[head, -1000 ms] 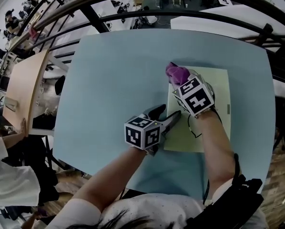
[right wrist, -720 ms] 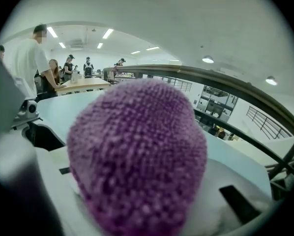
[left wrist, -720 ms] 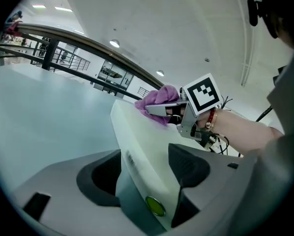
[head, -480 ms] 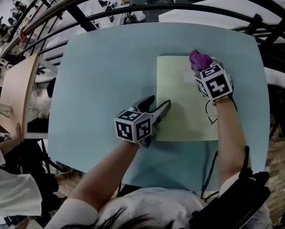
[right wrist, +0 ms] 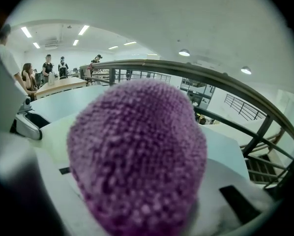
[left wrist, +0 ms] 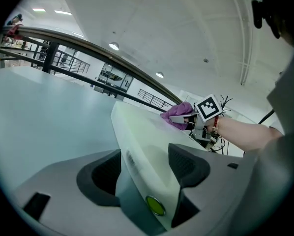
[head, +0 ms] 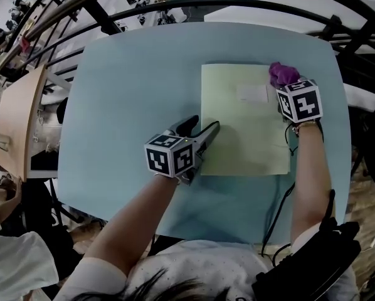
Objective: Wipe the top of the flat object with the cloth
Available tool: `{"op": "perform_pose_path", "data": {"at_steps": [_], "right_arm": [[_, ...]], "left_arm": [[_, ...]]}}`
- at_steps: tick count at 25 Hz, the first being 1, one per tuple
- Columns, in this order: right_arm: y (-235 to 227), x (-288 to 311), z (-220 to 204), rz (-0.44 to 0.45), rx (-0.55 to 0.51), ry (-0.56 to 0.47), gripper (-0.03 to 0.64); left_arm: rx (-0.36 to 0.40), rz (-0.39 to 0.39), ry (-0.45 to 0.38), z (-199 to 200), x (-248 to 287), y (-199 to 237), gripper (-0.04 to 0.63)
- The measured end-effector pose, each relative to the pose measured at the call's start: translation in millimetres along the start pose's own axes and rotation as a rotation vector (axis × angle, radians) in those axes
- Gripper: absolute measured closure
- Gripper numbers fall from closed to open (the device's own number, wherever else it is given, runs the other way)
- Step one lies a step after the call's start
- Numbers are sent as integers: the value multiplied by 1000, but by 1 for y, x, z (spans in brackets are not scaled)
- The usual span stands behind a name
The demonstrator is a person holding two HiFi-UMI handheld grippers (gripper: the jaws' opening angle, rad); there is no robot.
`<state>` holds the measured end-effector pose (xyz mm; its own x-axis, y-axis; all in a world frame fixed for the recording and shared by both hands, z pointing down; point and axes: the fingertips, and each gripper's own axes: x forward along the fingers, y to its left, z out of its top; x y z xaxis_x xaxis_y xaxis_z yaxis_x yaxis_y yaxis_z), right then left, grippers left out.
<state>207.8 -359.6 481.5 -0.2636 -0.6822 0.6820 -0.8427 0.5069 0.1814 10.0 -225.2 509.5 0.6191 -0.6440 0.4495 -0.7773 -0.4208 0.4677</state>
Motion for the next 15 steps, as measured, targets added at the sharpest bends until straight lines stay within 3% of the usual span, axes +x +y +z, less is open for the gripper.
{"op": "perform_pose_path", "data": {"at_steps": [3, 5, 9, 15], "right_arm": [[-2, -4, 2, -23, -2, 18, 586], [8, -10, 16, 0, 22, -51, 585], [72, -18, 65, 167, 64, -237, 586], [202, -25, 106, 466, -98, -303, 584]], "left_arm": [[-8, -2, 4, 0, -1, -1, 299], [-5, 0, 2, 0, 0, -1, 299], [-6, -4, 9, 1, 0, -2, 299], [-2, -2, 7, -1, 1, -4, 299]]}}
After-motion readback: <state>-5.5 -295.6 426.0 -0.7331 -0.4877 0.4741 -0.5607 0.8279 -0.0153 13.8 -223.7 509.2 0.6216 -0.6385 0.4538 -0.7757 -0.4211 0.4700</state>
